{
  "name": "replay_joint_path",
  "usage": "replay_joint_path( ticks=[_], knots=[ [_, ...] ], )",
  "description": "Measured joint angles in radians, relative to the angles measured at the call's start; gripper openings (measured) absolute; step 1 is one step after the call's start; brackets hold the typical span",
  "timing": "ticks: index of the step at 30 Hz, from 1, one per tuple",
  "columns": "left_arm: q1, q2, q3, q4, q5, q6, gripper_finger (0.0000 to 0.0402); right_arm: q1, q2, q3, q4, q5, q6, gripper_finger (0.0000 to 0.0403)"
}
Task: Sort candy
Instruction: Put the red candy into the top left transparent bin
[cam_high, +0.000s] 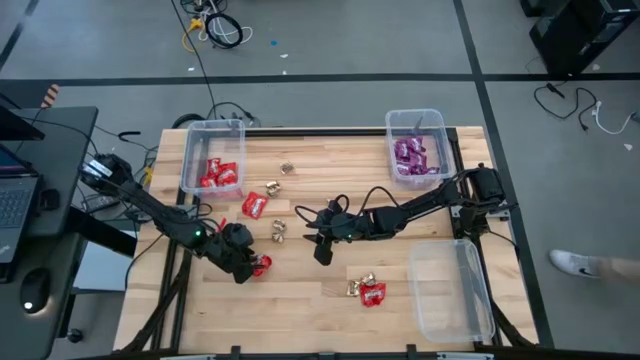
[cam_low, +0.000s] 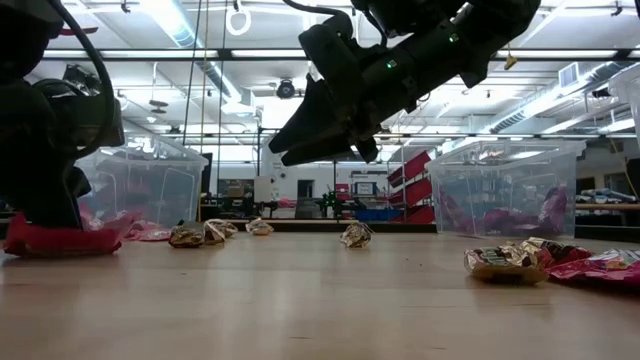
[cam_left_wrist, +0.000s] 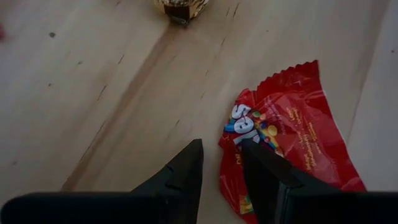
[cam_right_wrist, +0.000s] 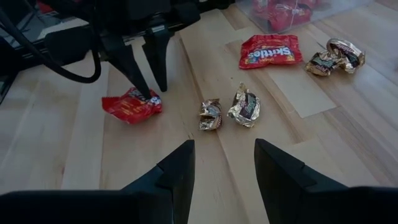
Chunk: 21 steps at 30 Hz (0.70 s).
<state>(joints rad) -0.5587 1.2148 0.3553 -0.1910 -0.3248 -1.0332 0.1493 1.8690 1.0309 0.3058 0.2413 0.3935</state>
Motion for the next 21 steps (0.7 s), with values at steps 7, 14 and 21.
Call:
replay_joint_path(
  ticks=[7,14,21],
  knots=[
    [0.0,-0.006,0.011,-0.028,0.0,0.004,0.0116,0.0,0.0,0.0,0.0,0.0,0.0,0.0151],
    [0.0,-0.01,0.064,-0.216,-0.05,-0.008,0.0116,0.0,0.0,0.0,-0.001,0.0,-0.001,0.0151],
    [0.0,-0.01,0.109,-0.308,-0.057,-0.013,0.0115,0.0,0.0,0.0,-0.001,0.0,-0.003,0.0151]
  ],
)
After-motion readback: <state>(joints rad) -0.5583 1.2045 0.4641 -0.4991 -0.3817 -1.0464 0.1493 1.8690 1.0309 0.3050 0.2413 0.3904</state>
